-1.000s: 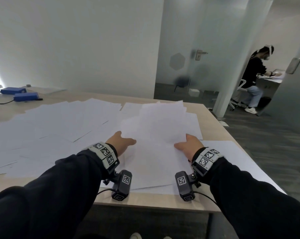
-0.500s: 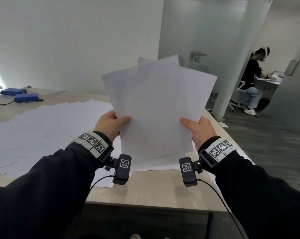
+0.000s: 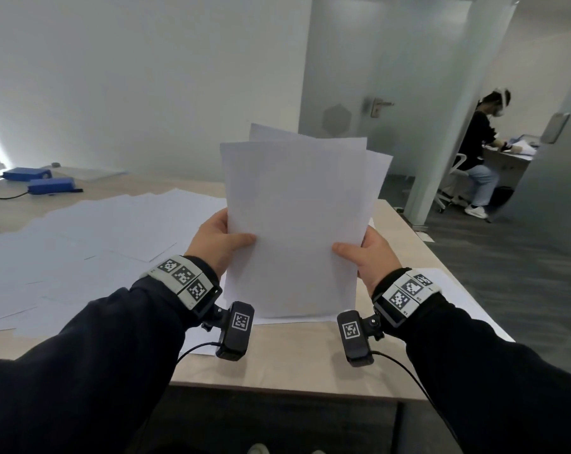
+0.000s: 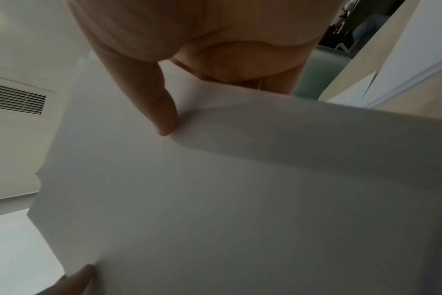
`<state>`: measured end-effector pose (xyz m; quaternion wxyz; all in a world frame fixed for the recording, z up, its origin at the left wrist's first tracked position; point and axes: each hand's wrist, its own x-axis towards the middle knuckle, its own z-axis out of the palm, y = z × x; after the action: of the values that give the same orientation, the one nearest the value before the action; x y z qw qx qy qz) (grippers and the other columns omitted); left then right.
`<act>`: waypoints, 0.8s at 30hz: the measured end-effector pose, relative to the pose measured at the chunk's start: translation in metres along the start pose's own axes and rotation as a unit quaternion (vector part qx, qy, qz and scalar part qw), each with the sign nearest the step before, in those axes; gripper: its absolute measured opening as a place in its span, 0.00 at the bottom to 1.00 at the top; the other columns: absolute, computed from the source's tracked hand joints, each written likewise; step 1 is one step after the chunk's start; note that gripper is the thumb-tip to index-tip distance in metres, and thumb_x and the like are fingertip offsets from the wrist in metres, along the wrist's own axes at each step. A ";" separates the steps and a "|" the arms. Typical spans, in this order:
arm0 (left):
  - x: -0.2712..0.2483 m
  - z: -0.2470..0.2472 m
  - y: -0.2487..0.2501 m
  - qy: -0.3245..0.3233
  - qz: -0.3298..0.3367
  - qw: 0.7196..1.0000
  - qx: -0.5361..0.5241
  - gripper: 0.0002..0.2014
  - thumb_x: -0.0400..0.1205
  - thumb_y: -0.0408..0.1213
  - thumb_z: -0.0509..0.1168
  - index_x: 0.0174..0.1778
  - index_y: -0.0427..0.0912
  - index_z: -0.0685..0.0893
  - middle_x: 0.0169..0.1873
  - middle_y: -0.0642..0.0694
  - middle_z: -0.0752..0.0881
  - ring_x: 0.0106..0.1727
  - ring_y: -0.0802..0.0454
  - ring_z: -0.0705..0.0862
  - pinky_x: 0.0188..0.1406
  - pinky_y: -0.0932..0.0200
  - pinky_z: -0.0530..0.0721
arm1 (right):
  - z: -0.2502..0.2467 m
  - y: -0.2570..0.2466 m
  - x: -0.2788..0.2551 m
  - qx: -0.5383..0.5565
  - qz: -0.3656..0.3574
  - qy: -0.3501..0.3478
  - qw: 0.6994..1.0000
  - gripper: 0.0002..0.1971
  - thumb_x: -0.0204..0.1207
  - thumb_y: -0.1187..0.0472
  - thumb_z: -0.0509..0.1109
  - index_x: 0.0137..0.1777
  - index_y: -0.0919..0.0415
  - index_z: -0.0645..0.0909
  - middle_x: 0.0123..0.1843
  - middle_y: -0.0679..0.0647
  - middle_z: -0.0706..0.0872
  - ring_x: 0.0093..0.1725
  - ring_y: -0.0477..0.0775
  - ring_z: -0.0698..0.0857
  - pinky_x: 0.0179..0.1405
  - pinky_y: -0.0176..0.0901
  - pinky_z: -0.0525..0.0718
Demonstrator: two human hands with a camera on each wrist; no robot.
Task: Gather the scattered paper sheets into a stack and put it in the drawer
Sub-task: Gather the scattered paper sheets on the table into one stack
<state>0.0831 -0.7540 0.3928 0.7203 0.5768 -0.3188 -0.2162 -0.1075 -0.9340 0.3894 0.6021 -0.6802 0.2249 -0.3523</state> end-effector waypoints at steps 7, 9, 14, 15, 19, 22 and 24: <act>-0.003 0.009 0.000 0.010 0.020 1.000 -0.002 0.22 0.67 0.28 0.71 0.57 0.48 0.87 0.52 0.45 0.92 0.55 0.42 0.91 0.60 0.40 0.86 | 0.004 -0.002 0.002 0.012 -0.031 0.025 0.999 0.19 0.75 0.75 0.72 0.58 0.53 0.80 0.55 0.57 0.91 0.54 0.60 0.90 0.58 0.60 0.88; -0.007 0.010 0.001 0.017 0.034 0.999 -0.012 0.21 0.68 0.27 0.70 0.56 0.46 0.86 0.50 0.45 0.93 0.52 0.45 0.91 0.55 0.44 0.87 | 0.004 -0.003 0.001 0.012 -0.043 0.039 0.998 0.18 0.75 0.76 0.70 0.57 0.52 0.80 0.53 0.55 0.92 0.52 0.58 0.91 0.57 0.58 0.88; -0.015 0.013 0.007 0.016 0.055 0.998 -0.025 0.22 0.70 0.30 0.73 0.61 0.43 0.85 0.55 0.41 0.91 0.56 0.39 0.90 0.57 0.42 0.87 | 0.008 -0.010 -0.005 0.039 -0.066 0.034 0.996 0.17 0.76 0.78 0.68 0.60 0.58 0.79 0.53 0.56 0.91 0.50 0.55 0.91 0.50 0.50 0.89; -0.017 0.014 0.008 0.015 0.055 0.998 -0.027 0.22 0.70 0.30 0.73 0.61 0.42 0.85 0.55 0.41 0.91 0.56 0.39 0.90 0.56 0.43 0.87 | 0.009 -0.010 -0.008 0.047 -0.070 0.030 0.996 0.19 0.76 0.79 0.68 0.62 0.60 0.78 0.54 0.57 0.91 0.51 0.55 0.91 0.48 0.47 0.89; -0.027 0.013 0.000 0.005 0.031 0.999 -0.016 0.23 0.69 0.31 0.71 0.62 0.42 0.85 0.55 0.43 0.92 0.56 0.42 0.90 0.57 0.45 0.87 | 0.008 0.008 -0.019 0.013 -0.057 0.035 0.998 0.22 0.74 0.74 0.71 0.67 0.59 0.77 0.59 0.58 0.89 0.58 0.57 0.89 0.55 0.52 0.88; -0.032 0.011 -0.017 0.008 -0.026 0.999 0.023 0.21 0.69 0.35 0.69 0.60 0.48 0.86 0.55 0.48 0.92 0.57 0.45 0.90 0.62 0.42 0.84 | 0.008 0.028 -0.029 -0.071 0.006 0.032 0.997 0.21 0.71 0.64 0.70 0.63 0.49 0.77 0.56 0.51 0.89 0.58 0.54 0.88 0.62 0.57 0.84; -0.035 0.010 -0.027 0.015 -0.075 0.995 0.061 0.19 0.68 0.40 0.68 0.57 0.53 0.86 0.54 0.49 0.91 0.57 0.45 0.89 0.66 0.38 0.83 | 0.007 0.035 -0.034 -0.146 0.066 0.027 0.987 0.15 0.74 0.62 0.67 0.60 0.51 0.74 0.53 0.53 0.87 0.54 0.57 0.86 0.59 0.56 0.83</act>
<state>0.0529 -0.7435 0.3601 0.6704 0.6450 -0.2767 -0.2408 -0.1203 -0.9111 0.3478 0.5116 -0.7348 0.3346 -0.2940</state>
